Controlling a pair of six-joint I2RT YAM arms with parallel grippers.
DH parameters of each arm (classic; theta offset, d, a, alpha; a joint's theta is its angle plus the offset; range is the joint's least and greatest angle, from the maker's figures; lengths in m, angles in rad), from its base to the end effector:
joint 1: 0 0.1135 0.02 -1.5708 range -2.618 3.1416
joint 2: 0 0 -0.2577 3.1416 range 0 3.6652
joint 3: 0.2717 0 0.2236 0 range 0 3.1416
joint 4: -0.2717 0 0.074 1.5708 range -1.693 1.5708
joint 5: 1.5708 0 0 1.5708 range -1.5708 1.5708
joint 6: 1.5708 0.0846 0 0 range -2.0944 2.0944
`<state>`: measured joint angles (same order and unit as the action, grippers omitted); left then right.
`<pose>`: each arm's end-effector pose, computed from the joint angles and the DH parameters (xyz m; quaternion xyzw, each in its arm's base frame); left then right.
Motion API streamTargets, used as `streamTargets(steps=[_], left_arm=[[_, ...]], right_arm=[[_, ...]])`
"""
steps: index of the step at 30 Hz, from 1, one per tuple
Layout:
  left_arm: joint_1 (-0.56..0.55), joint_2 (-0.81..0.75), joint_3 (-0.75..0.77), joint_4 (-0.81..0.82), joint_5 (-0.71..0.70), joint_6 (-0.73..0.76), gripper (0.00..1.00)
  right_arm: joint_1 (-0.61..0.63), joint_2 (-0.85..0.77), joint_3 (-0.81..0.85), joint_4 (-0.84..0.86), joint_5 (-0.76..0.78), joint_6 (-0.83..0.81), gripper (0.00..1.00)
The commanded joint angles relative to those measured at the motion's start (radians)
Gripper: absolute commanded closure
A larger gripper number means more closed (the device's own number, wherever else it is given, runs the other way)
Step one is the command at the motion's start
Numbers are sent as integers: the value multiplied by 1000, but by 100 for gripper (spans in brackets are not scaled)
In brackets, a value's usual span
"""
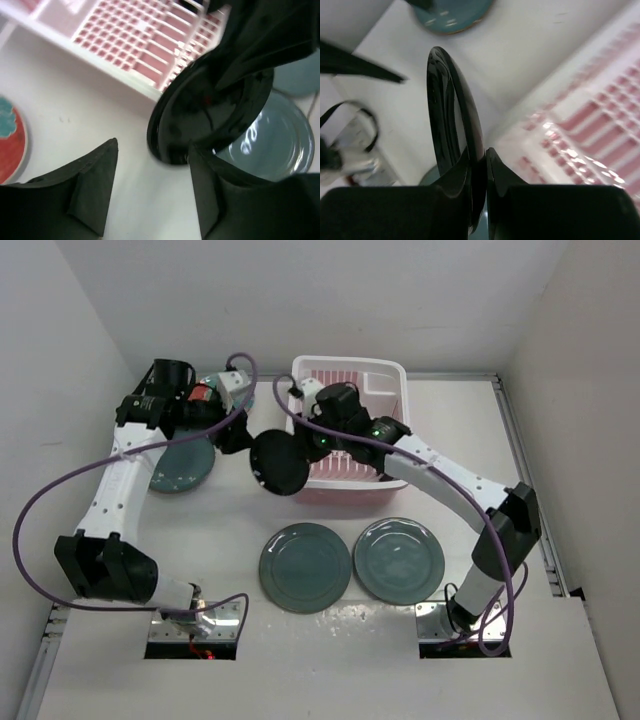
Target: Load the plates into the dish rack
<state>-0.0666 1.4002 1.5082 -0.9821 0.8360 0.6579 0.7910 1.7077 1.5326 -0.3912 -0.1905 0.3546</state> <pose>0.2630 -0.0805 0.3501 0.4340 0.7542 -0.2741 0.4096 0.2771 0.3030 0.3061 -0.2336 0.8419 0.3298 0.3575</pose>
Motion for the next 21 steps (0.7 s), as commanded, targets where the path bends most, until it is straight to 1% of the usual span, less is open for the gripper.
streamTargets(steps=[1, 2, 3, 4, 5, 6, 7, 9, 10, 11, 14, 16, 18, 20, 21], left_arm=[[1, 48, 101, 213, -138, -289, 35], [1, 63, 125, 223, -159, -306, 32], [1, 78, 148, 243, -220, -343, 28], [1, 95, 194, 256, -262, -365, 23], [1, 112, 214, 269, -309, -383, 21], [1, 149, 231, 290, -361, -383, 21], [1, 164, 240, 307, -490, -383, 21], [1, 218, 230, 362, -643, -397, 21], [1, 239, 221, 375, -773, -409, 21], [1, 262, 221, 375, -800, -420, 21], [25, 335, 184, 417, -811, -463, 21], [25, 355, 150, 474, -822, -483, 22], [25, 355, 101, 535, -822, -483, 22], [13, 343, 45, 578, -822, -466, 22], [2, 327, 28, 618, -812, -457, 22]], right_arm=[[-74, -80, 41, -10, 265, 23, 100], [-96, -88, 91, -23, 307, 20, 100], [-111, -86, 106, -46, 451, 14, 100], [-122, -91, 122, -69, 497, 3, 100], [-140, -94, 153, -77, 543, -6, 100], [-151, -98, 164, -84, 688, -11, 100], [-162, -102, 167, -98, 736, -22, 100], [-176, -105, 140, -118, 901, -54, 100], [-180, -103, 132, -145, 954, -45, 100], [-187, -99, 117, -164, 967, -31, 100], [-220, -94, 89, -296, 987, 35, 100], [-228, -99, 43, -311, 978, 49, 100], [-223, -99, 31, -327, 950, 73, 100], [-225, -95, 53, -356, 948, 89, 100], [-223, -76, 69, -383, 983, 95, 100]])
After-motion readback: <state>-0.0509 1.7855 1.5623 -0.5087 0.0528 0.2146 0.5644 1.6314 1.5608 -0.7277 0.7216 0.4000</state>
